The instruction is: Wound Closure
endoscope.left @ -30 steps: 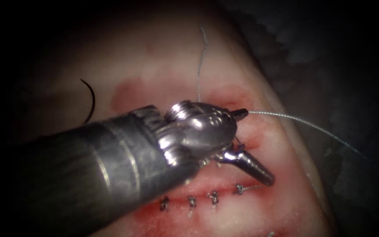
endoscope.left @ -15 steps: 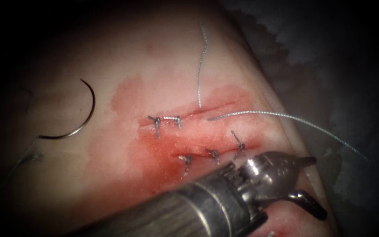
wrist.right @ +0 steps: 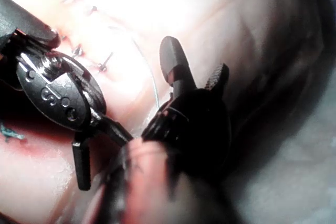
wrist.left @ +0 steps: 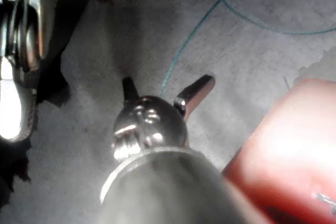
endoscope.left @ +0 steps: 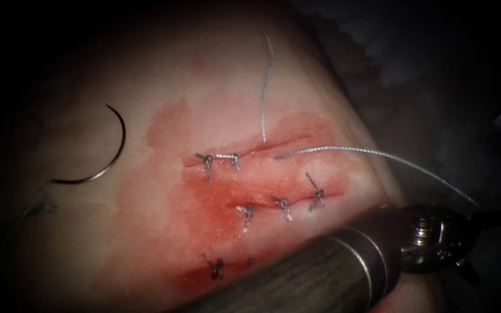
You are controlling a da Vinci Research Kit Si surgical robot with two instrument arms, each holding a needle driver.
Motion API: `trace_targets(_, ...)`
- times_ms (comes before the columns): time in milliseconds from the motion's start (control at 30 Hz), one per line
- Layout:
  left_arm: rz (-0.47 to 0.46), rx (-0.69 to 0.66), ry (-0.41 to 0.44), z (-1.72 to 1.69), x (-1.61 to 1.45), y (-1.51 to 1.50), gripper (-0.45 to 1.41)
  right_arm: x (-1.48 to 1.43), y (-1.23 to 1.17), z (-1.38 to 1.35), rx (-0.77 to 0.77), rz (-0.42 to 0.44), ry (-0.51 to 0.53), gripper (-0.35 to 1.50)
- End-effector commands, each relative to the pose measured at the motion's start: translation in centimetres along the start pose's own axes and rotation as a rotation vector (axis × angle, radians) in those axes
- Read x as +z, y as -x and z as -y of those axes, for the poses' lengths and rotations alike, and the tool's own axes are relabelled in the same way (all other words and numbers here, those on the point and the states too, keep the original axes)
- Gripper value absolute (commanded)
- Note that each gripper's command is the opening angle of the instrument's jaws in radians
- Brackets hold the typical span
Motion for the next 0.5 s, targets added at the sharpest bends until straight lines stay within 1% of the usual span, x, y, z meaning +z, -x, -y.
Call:
trace_targets(33, 0.000, 0.017, 0.008, -0.16, 0.05, -0.01, 0.91, 0.10, -0.02, 0.00, 0.001, 0.002, 0.004, 1.18)
trace_targets(200, -0.011, 0.042, 0.004, -0.24, 0.35, -0.06, 0.88, 0.11, -0.04, 0.00, 0.018, 0.003, 0.005, 1.18)
trace_targets(300, -0.018, 0.049, 0.000, -0.22, 0.53, -0.08, 0.79, 0.10, -0.05, 0.00, 0.029, 0.001, 0.008, 1.18)
trace_targets(367, -0.021, 0.056, -0.008, -0.21, 0.66, -0.08, 0.68, 0.10, -0.05, -0.01, 0.035, -0.005, 0.018, 1.18)
trace_targets(433, -0.021, 0.061, -0.013, -0.20, 0.72, -0.10, 0.51, 0.10, -0.06, -0.01, 0.041, -0.010, 0.025, 1.18)
trace_targets(467, -0.025, 0.060, -0.012, -0.17, 0.73, -0.12, 0.29, 0.11, -0.07, -0.02, 0.041, -0.011, 0.027, 1.18)
trace_targets(500, -0.033, 0.046, -0.002, -0.15, 0.73, -0.13, 0.00, 0.11, -0.08, -0.02, 0.041, -0.010, 0.028, 1.20)
